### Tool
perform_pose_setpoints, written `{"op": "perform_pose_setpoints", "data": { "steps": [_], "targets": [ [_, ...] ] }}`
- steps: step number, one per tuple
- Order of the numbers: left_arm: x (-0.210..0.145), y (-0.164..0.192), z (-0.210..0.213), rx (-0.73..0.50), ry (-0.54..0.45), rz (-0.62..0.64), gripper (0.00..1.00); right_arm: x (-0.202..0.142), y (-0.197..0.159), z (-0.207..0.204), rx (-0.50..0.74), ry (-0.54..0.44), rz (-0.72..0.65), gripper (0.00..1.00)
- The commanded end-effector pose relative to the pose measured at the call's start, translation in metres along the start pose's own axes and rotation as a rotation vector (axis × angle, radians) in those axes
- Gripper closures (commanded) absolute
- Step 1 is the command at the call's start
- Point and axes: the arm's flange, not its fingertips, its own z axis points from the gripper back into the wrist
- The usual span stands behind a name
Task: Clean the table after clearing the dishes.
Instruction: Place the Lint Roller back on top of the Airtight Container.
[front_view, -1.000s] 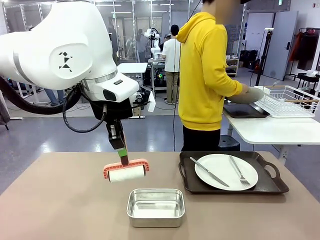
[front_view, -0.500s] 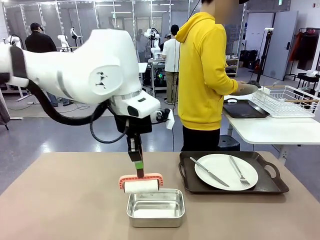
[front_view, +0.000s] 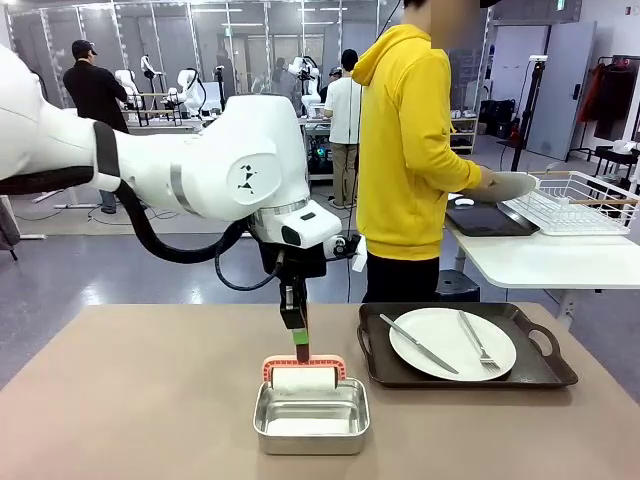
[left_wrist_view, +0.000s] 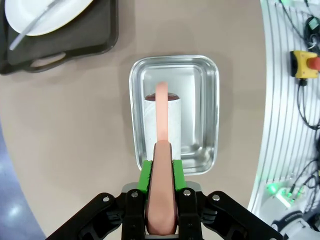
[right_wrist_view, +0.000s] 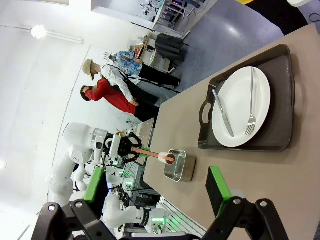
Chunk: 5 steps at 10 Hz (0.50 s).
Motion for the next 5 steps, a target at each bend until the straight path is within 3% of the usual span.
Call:
{"op": "perform_pose_setpoints", "data": {
  "steps": [1,5],
  "targets": [
    [0.001,0.012,-0.011,-0.053,-0.011,-0.008,0.79,-0.002,0.003,0.001,0.006,-0.002,0.004,0.0],
    [0.001,0.032,-0.041,-0.079,0.004,-0.001,0.79,-0.002,0.003,0.001,0.006,-0.002,0.004,0.0]
  ]
}}
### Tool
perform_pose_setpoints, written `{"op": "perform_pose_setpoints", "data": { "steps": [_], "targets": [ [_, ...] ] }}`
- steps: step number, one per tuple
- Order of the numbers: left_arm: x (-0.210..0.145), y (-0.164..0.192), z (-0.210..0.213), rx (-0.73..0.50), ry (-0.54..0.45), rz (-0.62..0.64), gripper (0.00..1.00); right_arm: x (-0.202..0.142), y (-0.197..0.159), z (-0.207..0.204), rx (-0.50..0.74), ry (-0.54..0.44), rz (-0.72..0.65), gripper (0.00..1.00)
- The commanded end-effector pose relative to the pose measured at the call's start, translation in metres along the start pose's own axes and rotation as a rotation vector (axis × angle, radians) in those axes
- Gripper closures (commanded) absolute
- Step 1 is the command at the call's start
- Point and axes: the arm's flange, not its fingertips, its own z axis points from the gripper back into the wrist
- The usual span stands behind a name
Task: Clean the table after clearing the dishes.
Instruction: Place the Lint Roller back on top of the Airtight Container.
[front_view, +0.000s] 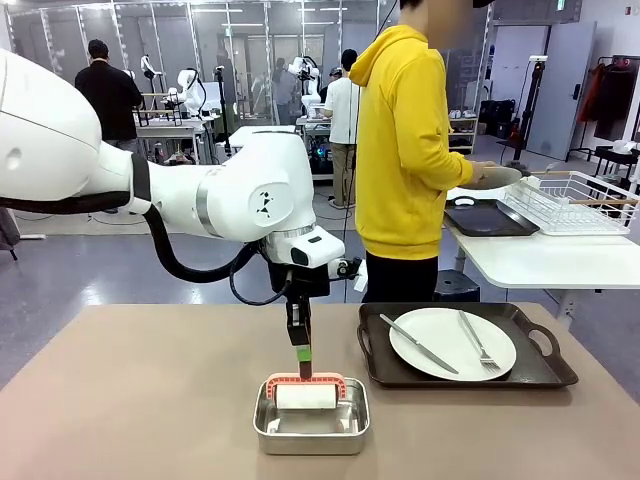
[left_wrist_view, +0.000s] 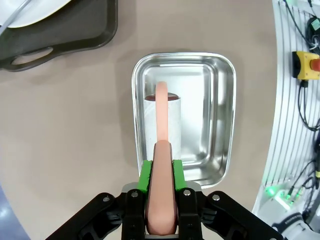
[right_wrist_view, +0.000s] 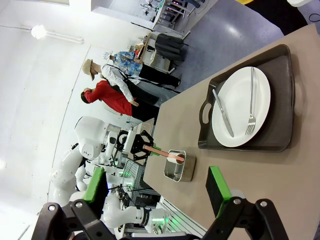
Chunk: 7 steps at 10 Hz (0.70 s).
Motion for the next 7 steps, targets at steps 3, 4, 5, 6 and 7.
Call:
{"op": "perform_pose_setpoints", "data": {
  "steps": [3,4,5,6,7],
  "targets": [
    [-0.003,0.023,-0.017,-0.017,0.013,-0.017,0.79,-0.002,0.003,0.001,0.006,-0.002,0.004,0.0],
    [-0.006,0.029,-0.027,-0.025,0.028,-0.006,0.79,-0.002,0.003,0.001,0.006,-0.002,0.004,0.0],
    [-0.008,0.035,-0.039,-0.04,0.025,-0.005,0.79,-0.002,0.003,0.001,0.006,-0.002,0.004,0.0],
    [-0.01,0.039,-0.049,-0.062,0.016,0.0,0.79,-0.002,0.003,0.001,0.006,-0.002,0.004,0.0],
    [-0.012,0.04,-0.053,-0.059,0.032,0.005,0.79,-0.002,0.003,0.001,0.006,-0.002,0.004,0.0]
  ]
}}
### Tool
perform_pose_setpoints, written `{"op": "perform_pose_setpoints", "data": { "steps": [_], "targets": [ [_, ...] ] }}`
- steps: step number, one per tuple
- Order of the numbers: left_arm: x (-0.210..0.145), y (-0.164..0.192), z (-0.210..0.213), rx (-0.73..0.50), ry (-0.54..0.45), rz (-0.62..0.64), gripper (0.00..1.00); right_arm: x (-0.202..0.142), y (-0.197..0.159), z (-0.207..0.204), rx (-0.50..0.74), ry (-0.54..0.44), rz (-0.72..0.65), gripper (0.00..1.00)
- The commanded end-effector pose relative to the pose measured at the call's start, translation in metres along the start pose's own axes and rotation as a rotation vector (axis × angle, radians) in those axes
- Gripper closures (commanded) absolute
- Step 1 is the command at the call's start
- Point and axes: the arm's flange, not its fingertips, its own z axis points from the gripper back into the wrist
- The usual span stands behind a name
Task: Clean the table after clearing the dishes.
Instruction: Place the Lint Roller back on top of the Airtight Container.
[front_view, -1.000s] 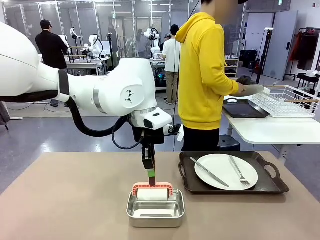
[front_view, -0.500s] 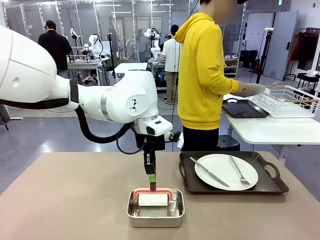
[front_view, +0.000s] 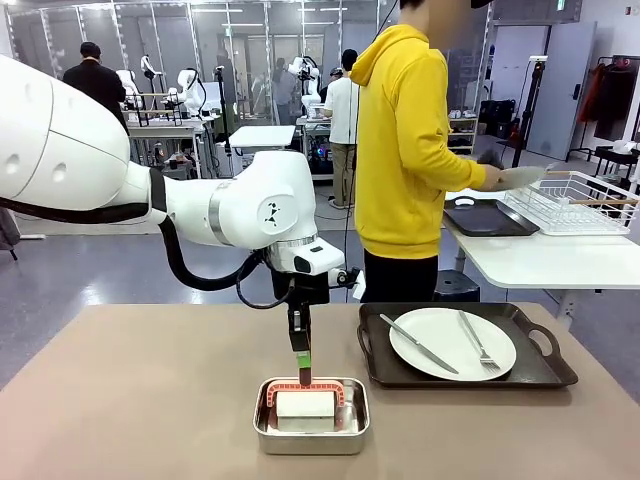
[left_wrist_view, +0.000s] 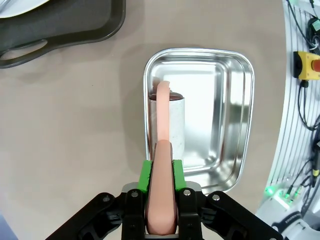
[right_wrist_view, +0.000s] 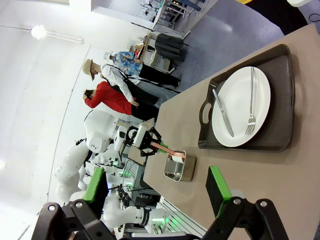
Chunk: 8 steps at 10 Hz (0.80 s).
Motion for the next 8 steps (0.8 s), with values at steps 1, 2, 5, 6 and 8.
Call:
{"op": "perform_pose_setpoints", "data": {
  "steps": [1,2,5,6,8],
  "targets": [
    [-0.009,0.015,-0.026,-0.002,0.018,-0.01,0.79,-0.002,0.003,0.001,0.006,-0.002,0.005,0.0],
    [-0.008,0.015,-0.024,-0.001,0.013,-0.012,0.79,-0.002,0.003,0.001,0.006,-0.002,0.005,0.0],
    [-0.009,0.013,-0.015,0.003,0.009,-0.014,0.79,-0.002,0.003,0.001,0.006,-0.002,0.005,0.0],
    [-0.008,0.013,-0.012,0.007,0.01,-0.008,0.75,-0.002,0.003,0.001,0.006,-0.002,0.005,0.0],
    [-0.009,0.013,-0.008,0.015,0.015,-0.004,0.63,-0.002,0.003,0.001,0.006,-0.002,0.005,0.0]
  ]
}}
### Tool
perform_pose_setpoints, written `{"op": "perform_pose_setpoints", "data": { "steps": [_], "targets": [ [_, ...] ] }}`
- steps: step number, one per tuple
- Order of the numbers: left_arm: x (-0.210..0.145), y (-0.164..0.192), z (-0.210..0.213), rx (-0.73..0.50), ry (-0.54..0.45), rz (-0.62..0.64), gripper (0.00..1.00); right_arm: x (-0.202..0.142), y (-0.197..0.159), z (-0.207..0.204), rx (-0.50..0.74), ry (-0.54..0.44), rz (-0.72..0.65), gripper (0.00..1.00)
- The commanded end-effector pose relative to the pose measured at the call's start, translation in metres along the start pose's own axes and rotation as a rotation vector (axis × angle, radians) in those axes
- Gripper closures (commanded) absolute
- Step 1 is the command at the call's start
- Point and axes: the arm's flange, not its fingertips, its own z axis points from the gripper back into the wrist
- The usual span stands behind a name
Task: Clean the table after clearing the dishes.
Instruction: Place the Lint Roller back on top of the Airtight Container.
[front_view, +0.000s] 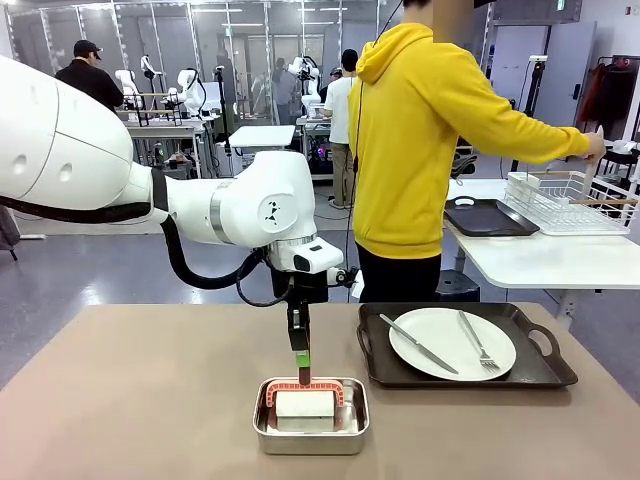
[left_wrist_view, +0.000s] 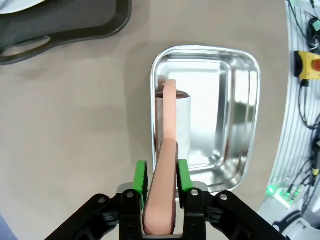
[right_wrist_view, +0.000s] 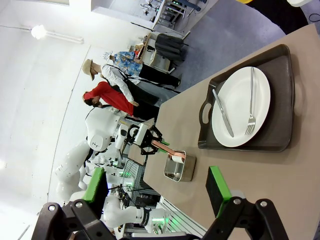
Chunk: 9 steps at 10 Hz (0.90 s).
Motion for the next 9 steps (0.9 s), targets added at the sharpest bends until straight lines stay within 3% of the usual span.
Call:
{"op": "perform_pose_setpoints", "data": {
  "steps": [1,9],
  "targets": [
    [-0.007,0.004,-0.002,0.028,0.012,-0.008,0.55,-0.002,0.003,0.001,0.006,-0.002,0.005,0.0],
    [-0.006,-0.009,0.042,0.083,0.001,0.007,0.09,-0.002,0.003,0.001,0.006,-0.002,0.005,0.0]
  ]
}}
